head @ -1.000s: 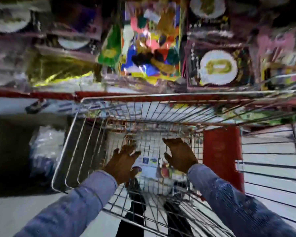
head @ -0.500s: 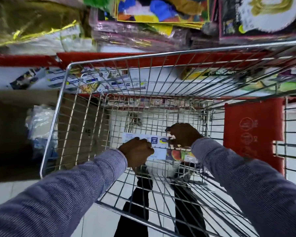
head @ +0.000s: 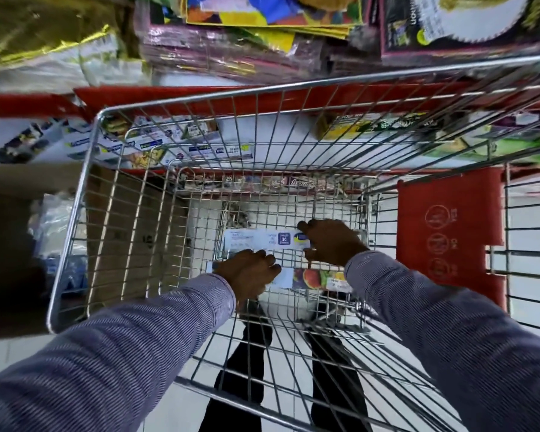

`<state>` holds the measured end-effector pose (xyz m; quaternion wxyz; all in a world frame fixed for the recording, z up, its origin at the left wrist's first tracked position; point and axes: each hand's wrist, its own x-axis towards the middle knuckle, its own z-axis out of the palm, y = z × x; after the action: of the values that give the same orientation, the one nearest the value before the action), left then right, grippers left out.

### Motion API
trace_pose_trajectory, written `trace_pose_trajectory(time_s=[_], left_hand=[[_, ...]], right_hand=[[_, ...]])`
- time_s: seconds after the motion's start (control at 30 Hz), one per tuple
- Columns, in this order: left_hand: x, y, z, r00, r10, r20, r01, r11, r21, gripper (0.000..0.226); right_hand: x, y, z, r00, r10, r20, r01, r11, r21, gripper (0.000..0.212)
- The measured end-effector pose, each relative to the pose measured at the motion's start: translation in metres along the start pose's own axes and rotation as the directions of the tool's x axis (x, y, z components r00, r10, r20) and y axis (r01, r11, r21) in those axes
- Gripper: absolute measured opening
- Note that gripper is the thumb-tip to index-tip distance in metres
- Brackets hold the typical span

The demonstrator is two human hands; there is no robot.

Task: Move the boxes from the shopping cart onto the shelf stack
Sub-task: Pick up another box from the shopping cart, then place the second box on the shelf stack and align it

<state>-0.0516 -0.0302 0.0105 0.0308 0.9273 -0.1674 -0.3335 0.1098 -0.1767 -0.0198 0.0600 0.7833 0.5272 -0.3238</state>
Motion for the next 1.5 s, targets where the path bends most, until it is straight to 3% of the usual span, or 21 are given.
trace_pose_trajectory(time_s=[0.1, 0.3, 0.53, 0.73, 0.87, 1.13, 1.3, 1.5], left_hand=[[0.007, 0.001, 0.006, 0.998, -0.055, 0.032, 0.056, 0.998, -0.024, 0.043], [0.007, 0.004, -0.016, 0.989, -0.13, 0.064, 0.138, 0.98, -0.143, 0.031], [-0.066, 0.002, -0.113, 0.959, -0.187, -0.214, 0.133, 0.96, -0.245, 0.049], [-0.163, -0.004, -0.254, 0.781, -0.28, -0.558, 0.196, 0.959, -0.207, 0.065], [-0.219, 0.001, -0.348, 0.673, -0.289, -0.681, 0.246, 0.956, -0.163, 0.069], [-0.268, -0.002, -0.477, 0.537, -0.317, -0.782, 0.352, 0.926, -0.134, 0.055], [-0.271, -0.006, -0.526, 0.501, -0.312, -0.807, 0.332, 0.931, -0.154, 0.064], [-0.259, -0.026, -0.552, 0.533, -0.328, -0.78, 0.295, 0.936, -0.192, 0.065]], right_hand=[[0.0, 0.002, -0.008, 0.996, 0.045, -0.08, -0.044, 0.999, 0.021, 0.064], [-0.017, -0.007, -0.059, 0.97, 0.053, -0.239, -0.039, 0.997, 0.064, 0.061], [-0.083, -0.035, -0.208, 0.871, -0.097, -0.482, 0.084, 0.995, -0.049, 0.054], [-0.167, -0.068, -0.369, 0.722, -0.204, -0.661, 0.066, 0.971, -0.228, 0.05], [-0.219, -0.081, -0.46, 0.626, -0.258, -0.736, 0.03, 0.951, -0.308, 0.047], [-0.27, -0.081, -0.569, 0.601, -0.192, -0.776, -0.097, 0.946, -0.309, 0.056], [-0.264, -0.054, -0.608, 0.632, -0.091, -0.77, -0.17, 0.953, -0.252, 0.051], [-0.234, -0.016, -0.627, 0.696, 0.02, -0.717, -0.226, 0.955, -0.193, 0.047]])
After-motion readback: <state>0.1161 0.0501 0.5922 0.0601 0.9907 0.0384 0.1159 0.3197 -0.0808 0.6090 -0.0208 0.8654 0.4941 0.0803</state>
